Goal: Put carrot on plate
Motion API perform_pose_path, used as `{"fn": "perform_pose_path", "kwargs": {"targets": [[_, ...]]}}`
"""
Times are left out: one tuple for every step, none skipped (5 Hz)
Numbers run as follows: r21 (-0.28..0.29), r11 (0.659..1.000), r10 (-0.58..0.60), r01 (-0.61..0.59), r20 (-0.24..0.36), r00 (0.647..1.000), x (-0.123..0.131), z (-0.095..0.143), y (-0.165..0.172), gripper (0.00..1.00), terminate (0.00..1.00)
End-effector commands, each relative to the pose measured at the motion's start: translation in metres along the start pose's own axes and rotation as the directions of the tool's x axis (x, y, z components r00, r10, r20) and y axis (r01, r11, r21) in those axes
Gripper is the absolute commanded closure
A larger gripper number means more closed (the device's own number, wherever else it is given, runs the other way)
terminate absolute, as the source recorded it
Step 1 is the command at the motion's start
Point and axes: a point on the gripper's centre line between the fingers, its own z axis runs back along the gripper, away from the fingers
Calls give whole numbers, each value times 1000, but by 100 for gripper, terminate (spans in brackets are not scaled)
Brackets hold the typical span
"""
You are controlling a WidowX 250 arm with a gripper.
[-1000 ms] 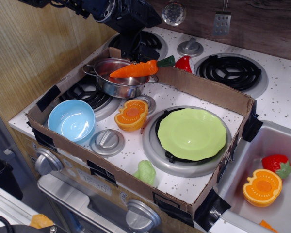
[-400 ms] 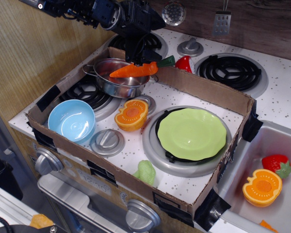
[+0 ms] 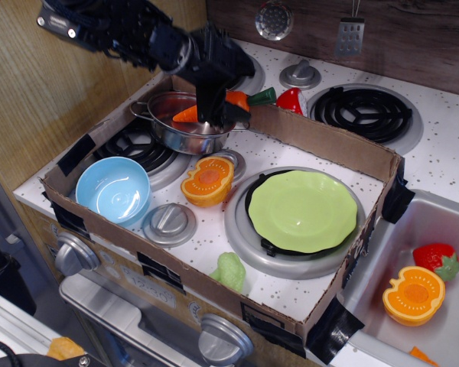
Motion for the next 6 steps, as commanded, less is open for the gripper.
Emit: {"fn": "perform_pose_path", "kwargs": {"targets": [[-12,1000,-18,18,19,1000,10,-9,-1,0,0],[-19,1000,-16,16,28,999,10,-14,0,100,0],[-24,999,-24,25,14,1000,11,-9,5,100,0],[-5,997,-80,80,-3,997,17,2,12,100,0],[13,988,-153,154,-54,987,29,21,24,100,0],[63,960,-263,272,-125,957,47,44,34,100,0]]}}
